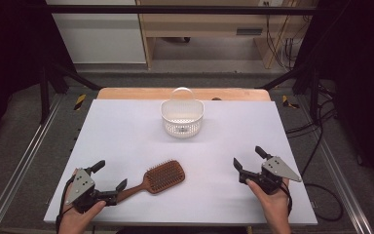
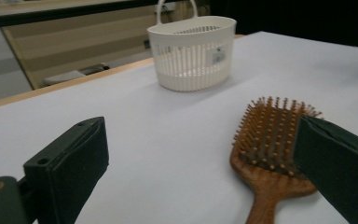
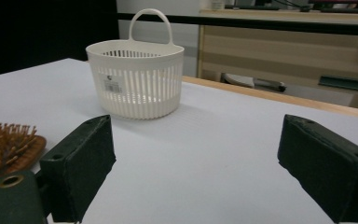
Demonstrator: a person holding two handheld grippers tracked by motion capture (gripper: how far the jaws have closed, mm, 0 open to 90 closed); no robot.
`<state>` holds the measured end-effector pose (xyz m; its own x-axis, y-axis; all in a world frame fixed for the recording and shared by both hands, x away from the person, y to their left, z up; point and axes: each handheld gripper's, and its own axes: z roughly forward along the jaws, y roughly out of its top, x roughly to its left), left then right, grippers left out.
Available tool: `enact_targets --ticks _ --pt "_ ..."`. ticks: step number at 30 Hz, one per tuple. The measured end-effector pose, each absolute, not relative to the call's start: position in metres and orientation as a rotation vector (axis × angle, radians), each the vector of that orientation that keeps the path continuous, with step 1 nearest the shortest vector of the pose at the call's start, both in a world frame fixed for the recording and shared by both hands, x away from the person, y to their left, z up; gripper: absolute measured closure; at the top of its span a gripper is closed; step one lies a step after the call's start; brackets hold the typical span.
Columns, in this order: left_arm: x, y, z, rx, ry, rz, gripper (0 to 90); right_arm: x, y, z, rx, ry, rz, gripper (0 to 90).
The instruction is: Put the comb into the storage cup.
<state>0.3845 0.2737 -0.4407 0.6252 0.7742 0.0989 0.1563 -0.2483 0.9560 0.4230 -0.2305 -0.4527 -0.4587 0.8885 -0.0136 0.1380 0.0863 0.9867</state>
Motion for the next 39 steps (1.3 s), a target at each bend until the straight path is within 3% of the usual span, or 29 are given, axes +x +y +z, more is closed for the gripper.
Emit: enact_targets --ticks 7,21,39 --pt "0.391 0.248 -0.432 1.965 0.721 0.618 4.3 0.422 -0.230 -0.459 0.999 1.740 1.462 7.7" --pt "0.414 0.241 -0.435 2.155 0.825 0.551 4.5 0.423 -0.231 -0.460 1.007 1.726 1.449 7.8" --pt "0.421 0.230 -0.446 2.330 0.752 0.491 4.4 0.422 -0.232 -0.461 1.006 1.727 1.435 8.1"
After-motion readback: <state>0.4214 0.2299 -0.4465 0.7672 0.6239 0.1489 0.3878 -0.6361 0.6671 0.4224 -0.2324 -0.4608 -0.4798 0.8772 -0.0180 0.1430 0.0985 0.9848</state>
